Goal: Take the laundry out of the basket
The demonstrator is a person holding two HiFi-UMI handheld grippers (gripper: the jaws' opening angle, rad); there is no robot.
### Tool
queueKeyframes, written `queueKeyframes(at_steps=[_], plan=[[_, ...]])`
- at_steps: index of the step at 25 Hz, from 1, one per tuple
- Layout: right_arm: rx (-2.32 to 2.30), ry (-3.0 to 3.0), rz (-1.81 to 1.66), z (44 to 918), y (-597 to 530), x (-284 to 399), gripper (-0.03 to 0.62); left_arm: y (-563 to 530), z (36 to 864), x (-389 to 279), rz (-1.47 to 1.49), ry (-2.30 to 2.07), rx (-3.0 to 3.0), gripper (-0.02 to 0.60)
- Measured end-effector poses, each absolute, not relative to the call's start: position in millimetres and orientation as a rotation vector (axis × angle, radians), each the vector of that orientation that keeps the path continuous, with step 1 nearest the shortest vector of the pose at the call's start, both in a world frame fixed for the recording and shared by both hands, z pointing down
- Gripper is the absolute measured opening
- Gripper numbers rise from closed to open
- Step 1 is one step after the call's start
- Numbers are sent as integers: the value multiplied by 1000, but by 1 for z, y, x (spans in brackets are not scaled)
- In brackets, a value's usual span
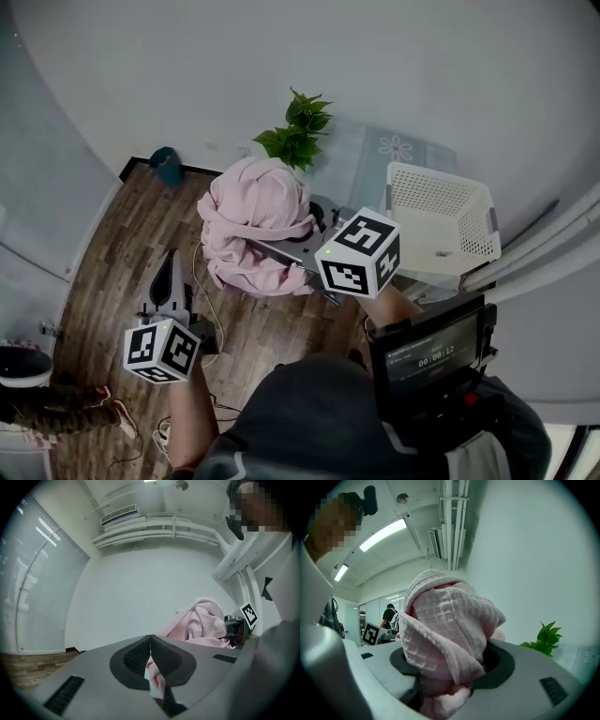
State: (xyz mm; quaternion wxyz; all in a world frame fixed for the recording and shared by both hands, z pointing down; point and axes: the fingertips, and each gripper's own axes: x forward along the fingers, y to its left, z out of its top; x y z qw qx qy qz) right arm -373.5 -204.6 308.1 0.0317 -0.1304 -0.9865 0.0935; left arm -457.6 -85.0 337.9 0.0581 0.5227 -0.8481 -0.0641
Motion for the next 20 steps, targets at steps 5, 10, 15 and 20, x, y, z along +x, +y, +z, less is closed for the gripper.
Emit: queueKeyframes(at_steps=[5,10,15,20], plan=[[-325,-3037,249,315,-214,-364,288,-100,341,-451,-204,-2536,1617,9],[-283,-3040,217,317,-224,-352,288,-118,342,-440,-206,-2507,1671,9],[-253,-3041,229,314,-233,-347,288,-129,336,-436,-208,-2492,1697,9],[-239,-3048,223,312,-238,-340,290,-135,334,-430,-224,-2489,1715,9]])
